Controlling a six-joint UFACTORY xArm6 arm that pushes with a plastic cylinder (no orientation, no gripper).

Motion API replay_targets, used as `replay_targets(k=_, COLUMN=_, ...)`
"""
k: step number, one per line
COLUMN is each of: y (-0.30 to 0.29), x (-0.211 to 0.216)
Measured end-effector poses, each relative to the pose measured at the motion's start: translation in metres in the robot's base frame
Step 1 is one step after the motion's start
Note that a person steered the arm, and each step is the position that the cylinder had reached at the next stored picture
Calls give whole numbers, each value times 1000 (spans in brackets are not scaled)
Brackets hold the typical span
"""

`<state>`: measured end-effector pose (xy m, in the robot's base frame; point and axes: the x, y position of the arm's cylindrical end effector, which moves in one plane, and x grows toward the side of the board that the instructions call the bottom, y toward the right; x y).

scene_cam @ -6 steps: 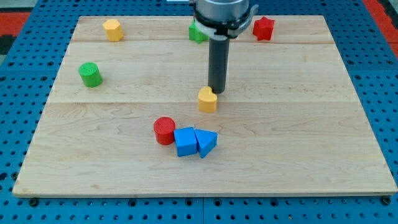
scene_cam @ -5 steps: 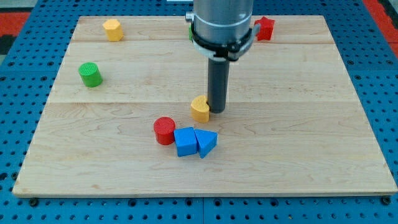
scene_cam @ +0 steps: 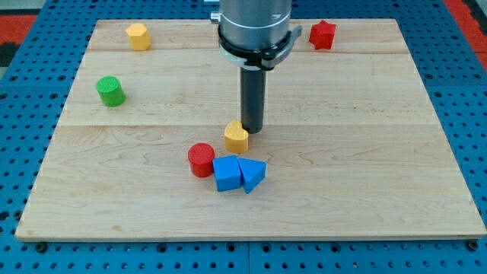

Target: Move the yellow heart top right to the red circle

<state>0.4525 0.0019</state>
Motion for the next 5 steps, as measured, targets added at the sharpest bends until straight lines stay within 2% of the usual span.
replay_targets(k=2, y=-25, x=13)
replay_targets(k=3, y=-25, x=35)
replay_targets(k=4, y=-26, x=30)
replay_targets(k=5, y=-23, x=-1)
